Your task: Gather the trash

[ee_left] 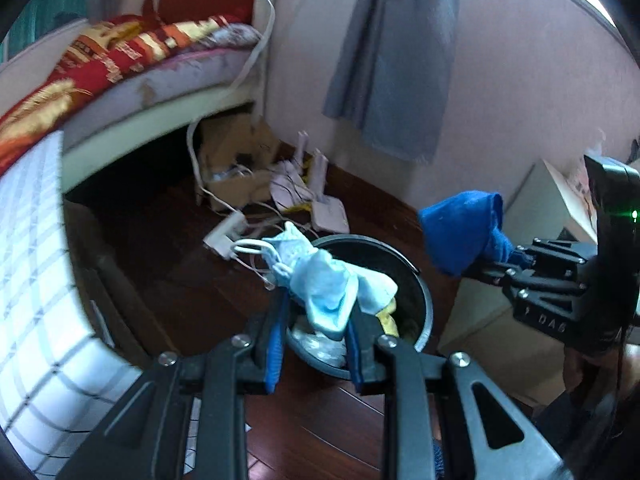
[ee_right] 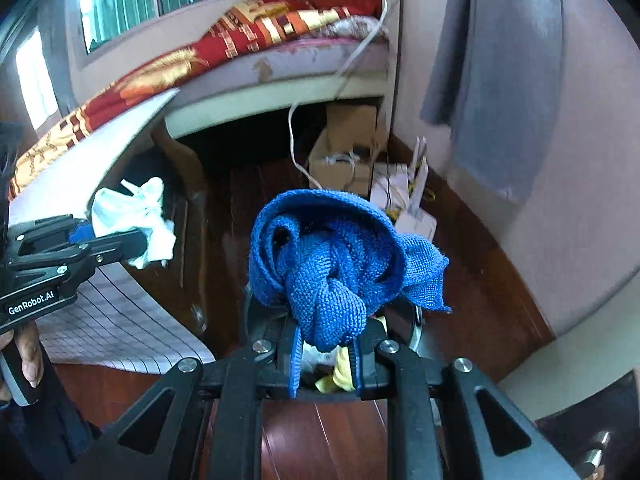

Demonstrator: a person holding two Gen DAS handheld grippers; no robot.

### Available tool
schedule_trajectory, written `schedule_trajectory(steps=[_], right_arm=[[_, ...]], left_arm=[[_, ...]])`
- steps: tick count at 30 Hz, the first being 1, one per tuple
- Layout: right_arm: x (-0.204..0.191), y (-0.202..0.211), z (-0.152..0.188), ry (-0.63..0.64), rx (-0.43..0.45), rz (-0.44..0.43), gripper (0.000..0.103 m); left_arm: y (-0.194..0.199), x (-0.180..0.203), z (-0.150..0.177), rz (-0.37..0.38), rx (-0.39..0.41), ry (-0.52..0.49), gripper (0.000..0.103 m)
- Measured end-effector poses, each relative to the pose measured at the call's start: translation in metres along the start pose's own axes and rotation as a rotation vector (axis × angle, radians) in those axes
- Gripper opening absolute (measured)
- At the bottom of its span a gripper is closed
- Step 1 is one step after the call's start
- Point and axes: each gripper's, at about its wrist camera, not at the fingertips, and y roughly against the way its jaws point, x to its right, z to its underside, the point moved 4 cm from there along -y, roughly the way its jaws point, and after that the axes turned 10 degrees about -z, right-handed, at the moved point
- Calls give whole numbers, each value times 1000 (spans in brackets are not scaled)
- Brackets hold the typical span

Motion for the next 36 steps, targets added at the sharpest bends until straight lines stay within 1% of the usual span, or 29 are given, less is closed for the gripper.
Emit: schedule_trajectory(steps=[3,4,5,7,11,12,16,17,18,19,20,21,22,24,26,29,36], right_arm=[[12,-18,14,-10,-51,2,21],[16,-25,19,-12,-69,4,21],[19,-32,21,-11,-82,8,21],[26,-46,28,-14,-113,11,21],[36,-70,38,-18,-164,8,21],[38,-75,40,-19,-174,6,21],[43,-98,43,-21,-226,-9,21],[42,-104,42,-11,-238,-12,25],[41,-109,42,8,-249,-3,30],[42,-113,43,22,-267,26,59],[46,-118,45,30,-285,85,89],[50,-118,46,33,-277,116,94],[53,-118,47,25,-274,112,94],[56,-118,49,21,-283,135,95],[58,-115,48,21,-262,153,103],[62,-110,47,-19,-251,167,103],[47,-103,41,-17,-228,154,103]], left_arm=[[-20,11,5,18,-44,-13,28],[-25,13,6,23,-55,-13,24],[-33,16,7,30,-75,-18,18],[-48,20,9,38,-107,-19,18],[-70,28,10,59,-141,-28,18],[-78,30,11,68,-156,-25,16],[-101,39,17,79,-196,-34,15],[-104,39,17,94,-196,-30,18],[-108,38,18,99,-201,-27,42],[-114,35,21,72,-220,-31,62],[-119,31,24,29,-232,-37,87],[-119,27,25,7,-222,-35,91],[-117,20,28,-17,-219,-18,91],[-116,9,33,-55,-241,13,103],[-110,-3,39,-107,-227,36,103],[-102,-10,44,-158,-206,39,103],[-89,-16,45,-174,-185,53,103]])
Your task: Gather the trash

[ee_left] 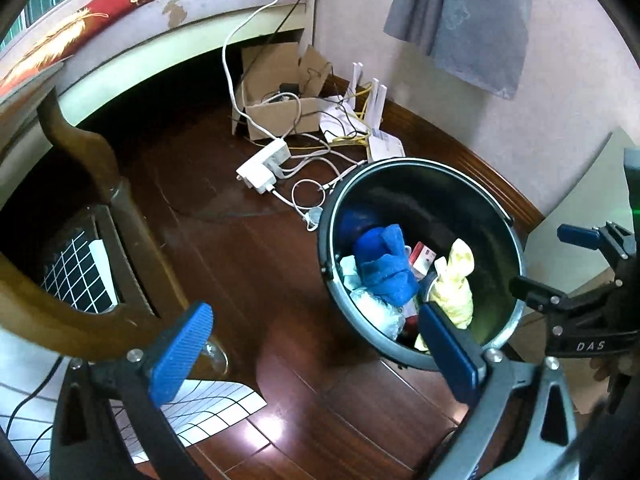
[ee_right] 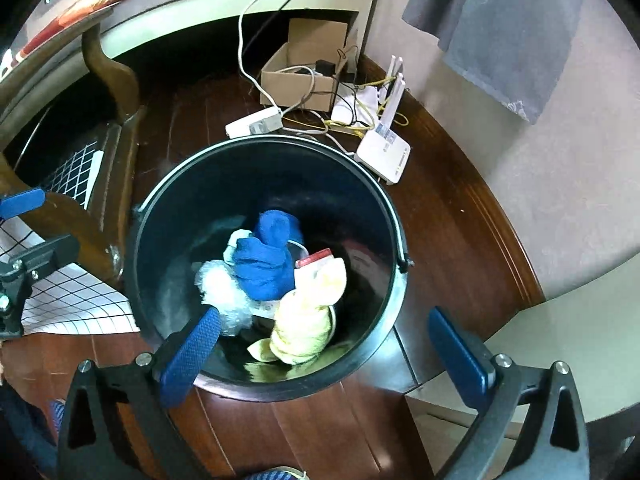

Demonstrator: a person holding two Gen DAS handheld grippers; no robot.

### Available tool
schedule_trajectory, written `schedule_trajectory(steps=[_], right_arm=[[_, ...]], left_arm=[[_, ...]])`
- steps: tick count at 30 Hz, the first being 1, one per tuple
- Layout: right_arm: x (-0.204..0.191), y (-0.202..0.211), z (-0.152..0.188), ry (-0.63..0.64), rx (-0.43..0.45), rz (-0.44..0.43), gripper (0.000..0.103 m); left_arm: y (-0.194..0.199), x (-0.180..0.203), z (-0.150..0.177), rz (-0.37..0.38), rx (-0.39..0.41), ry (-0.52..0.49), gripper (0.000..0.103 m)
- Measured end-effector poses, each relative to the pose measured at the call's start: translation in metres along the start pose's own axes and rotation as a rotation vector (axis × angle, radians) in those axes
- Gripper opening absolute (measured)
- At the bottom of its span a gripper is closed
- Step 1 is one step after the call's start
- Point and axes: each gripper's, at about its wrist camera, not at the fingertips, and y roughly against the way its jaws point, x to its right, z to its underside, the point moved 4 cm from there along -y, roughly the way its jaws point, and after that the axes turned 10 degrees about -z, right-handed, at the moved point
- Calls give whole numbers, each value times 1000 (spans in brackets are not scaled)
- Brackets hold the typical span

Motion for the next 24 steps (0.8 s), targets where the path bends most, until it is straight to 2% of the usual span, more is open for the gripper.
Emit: schedule_trajectory(steps=[6,15,20,24], right_arm=[[-17,23,-5,16,38,-14,103],[-55,78,-7,34,127,-53,103],[-82,110,-5,57,154,-61,103],[-103,154,-1,61,220,-55,103]], left_arm=[[23,-10,0,-15,35,17,103],[86,-33,6,-54,130,68,103],[128,-52,15,-110,180,80,103],[162,-68,25,-157,226,98,103]])
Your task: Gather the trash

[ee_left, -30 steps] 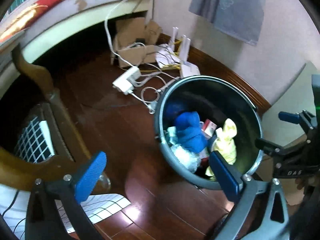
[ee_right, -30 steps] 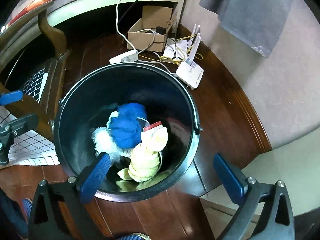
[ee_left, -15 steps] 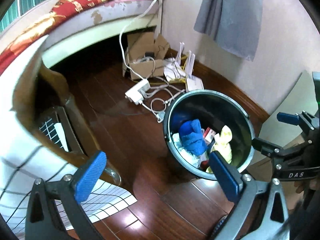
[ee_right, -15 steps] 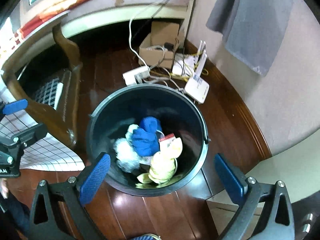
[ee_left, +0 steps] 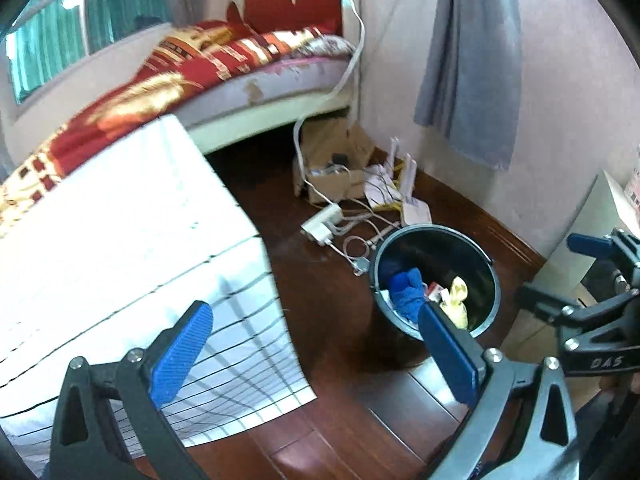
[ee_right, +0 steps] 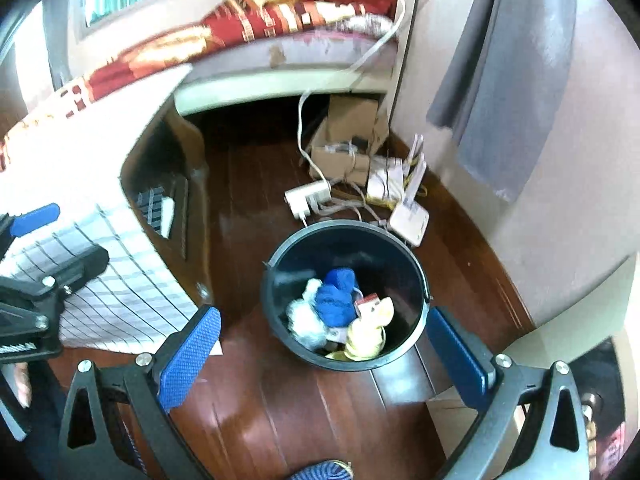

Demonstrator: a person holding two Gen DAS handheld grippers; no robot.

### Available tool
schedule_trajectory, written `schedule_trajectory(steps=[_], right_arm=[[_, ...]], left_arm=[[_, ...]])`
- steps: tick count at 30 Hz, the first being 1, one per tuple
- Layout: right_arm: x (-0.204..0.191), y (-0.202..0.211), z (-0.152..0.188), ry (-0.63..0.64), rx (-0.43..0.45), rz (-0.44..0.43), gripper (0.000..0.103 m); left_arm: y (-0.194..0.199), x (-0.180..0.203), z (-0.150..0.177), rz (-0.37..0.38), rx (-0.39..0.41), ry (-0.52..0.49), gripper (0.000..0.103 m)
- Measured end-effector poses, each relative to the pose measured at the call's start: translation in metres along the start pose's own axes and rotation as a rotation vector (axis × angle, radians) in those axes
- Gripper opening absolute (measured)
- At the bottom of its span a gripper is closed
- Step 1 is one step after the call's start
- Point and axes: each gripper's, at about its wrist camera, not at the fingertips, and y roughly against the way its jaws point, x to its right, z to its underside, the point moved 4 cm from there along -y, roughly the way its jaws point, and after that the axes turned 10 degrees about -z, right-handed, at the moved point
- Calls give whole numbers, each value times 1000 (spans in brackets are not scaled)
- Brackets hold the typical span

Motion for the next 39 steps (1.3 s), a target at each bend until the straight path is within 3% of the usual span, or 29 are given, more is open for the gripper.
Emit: schedule_trajectory(steps=[10,20,26,39], right_arm=[[-48,90,-9,42,124,21,103],[-88,156,-10,108,233,4,103],[-91,175,-7,111,259,9,103],[-83,181,-7,86,274,21,103]], left_arm=[[92,-41,9,-57,126,69,103],[145,-66,17,-103,182,149,103],[156,-63,13,-102,222,139,103],[161,-57,12,-97,225,129,103]])
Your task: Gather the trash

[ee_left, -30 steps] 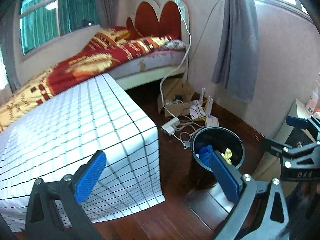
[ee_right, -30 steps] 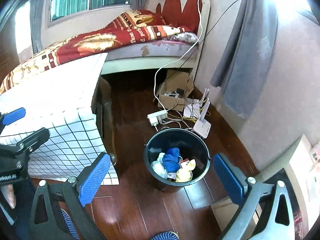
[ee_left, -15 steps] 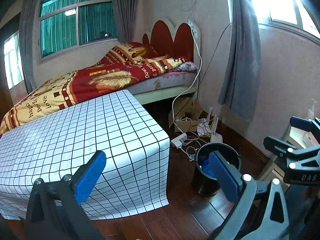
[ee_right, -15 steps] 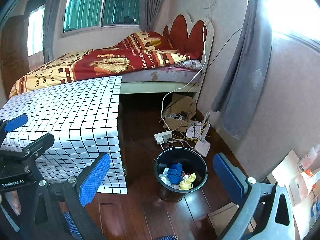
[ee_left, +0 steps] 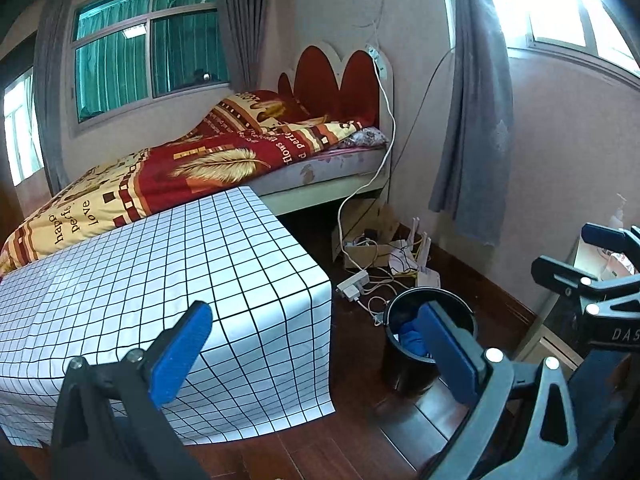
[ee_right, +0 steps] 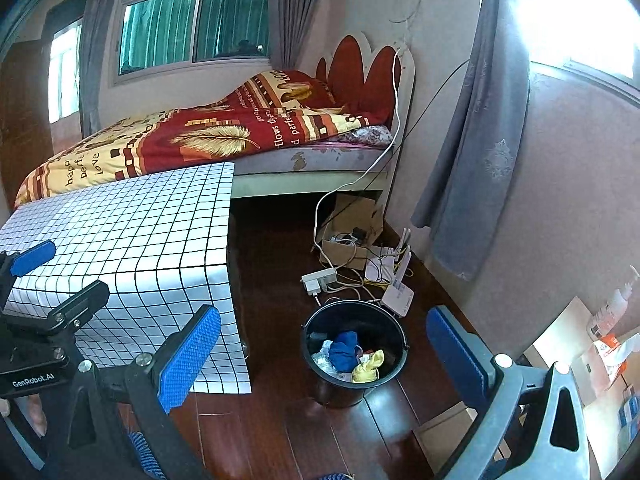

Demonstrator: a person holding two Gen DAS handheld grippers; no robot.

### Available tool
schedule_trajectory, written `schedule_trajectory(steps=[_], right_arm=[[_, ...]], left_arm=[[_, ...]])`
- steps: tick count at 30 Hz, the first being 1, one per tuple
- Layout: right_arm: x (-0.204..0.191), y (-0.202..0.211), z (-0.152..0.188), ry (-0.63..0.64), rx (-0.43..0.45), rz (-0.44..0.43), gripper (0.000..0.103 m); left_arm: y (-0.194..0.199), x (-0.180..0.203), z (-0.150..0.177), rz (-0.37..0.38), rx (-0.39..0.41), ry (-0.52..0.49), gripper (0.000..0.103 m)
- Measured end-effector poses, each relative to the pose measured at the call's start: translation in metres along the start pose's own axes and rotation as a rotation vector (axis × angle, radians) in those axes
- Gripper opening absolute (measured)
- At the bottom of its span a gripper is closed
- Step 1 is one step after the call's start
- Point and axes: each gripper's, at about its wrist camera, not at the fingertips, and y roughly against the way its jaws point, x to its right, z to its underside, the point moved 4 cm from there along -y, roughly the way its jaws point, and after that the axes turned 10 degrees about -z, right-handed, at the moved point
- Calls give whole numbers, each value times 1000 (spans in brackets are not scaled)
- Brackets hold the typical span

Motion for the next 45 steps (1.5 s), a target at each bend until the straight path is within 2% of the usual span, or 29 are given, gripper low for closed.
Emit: schedule_trajectory(steps=[45], right_arm=[[8,1,7,-23,-7,2,103]], left_arm=[[4,15,1,21,4,-23,103]])
